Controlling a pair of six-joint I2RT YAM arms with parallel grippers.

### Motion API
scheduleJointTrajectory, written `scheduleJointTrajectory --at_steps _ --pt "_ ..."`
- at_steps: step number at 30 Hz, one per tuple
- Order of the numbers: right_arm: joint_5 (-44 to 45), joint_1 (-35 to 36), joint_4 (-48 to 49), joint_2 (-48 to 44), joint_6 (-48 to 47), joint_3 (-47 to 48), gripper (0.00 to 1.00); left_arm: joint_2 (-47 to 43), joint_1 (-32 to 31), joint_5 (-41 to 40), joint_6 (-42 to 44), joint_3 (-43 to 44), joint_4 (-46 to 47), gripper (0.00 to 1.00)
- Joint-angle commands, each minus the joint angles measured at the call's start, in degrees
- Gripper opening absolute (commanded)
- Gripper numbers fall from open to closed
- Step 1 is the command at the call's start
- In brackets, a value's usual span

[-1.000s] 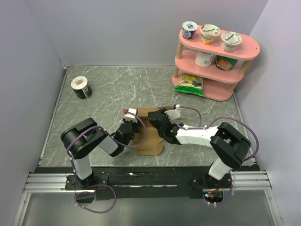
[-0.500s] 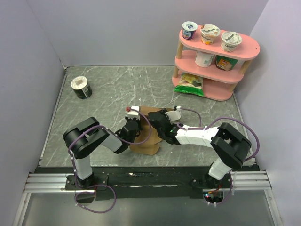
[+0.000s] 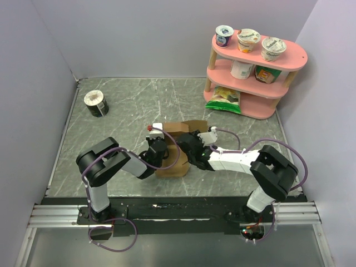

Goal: Fold the paper box

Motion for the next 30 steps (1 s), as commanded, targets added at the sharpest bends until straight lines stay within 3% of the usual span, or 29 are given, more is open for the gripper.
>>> scheduleJointTrajectory --at_steps 1,2,5,9,10,13,14,16,20,24,27,30 --pt "2.95 0.49 -5.93 -1.16 0.57 -0.73 0.21 1.78 0.99 -5.22 -0.81 -0.20 -4.35 0.08" --pt "2.86 0.49 -5.67 -1.33 0.31 -0.82 0.22 1.60 0.99 -2.51 1.46 -0.90 -2.42 0.10" --pt "2.51 0.40 -4.44 -2.55 -3.46 -0.91 0.36 0.63 0.81 0.31 3.14 -1.26 -2.58 0.10" --pt "2.51 0.40 -5.31 -6.07 -6.11 -1.70 0.68 0.19 0.81 4.36 7.10 -1.88 -1.61 0.11" --pt "2.34 0.31 -6.27 -7.21 -6.37 -2.39 0.71 -0.33 0.81 4.98 7.98 -2.57 -1.35 0.11" --pt "2.16 0.40 -7.67 -12.83 -10.50 -4.59 0.76 -2.35 0.90 7.35 11.14 -4.85 1.19 0.17" --pt "2.33 0.40 -8.56 -15.89 -11.38 -5.29 0.77 -2.79 0.90 7.88 12.37 -5.13 1.55 0.26" --pt "2.68 0.49 -9.97 -19.16 -11.91 -7.58 0.80 -4.11 0.90 9.11 12.73 -5.04 0.33 0.33" --pt "2.34 0.14 -9.71 -27.33 -17.16 -11.01 0.83 -5.96 0.99 11.57 12.30 -5.30 -1.79 0.58" --pt "0.49 -0.83 -10.67 -31.03 -24.20 -11.19 0.87 -8.94 0.99 14.12 11.33 -5.65 -4.95 0.75" --pt "-5.55 -5.47 -5.62 -34.11 -30.52 -13.90 0.90 -12.28 1.25 15.70 10.28 -6.27 -8.02 0.86" --pt "-22.84 -15.57 3.97 -36.49 -40.36 -19.16 0.90 -15.97 2.56 19.21 8.69 -7.06 -11.28 0.94"
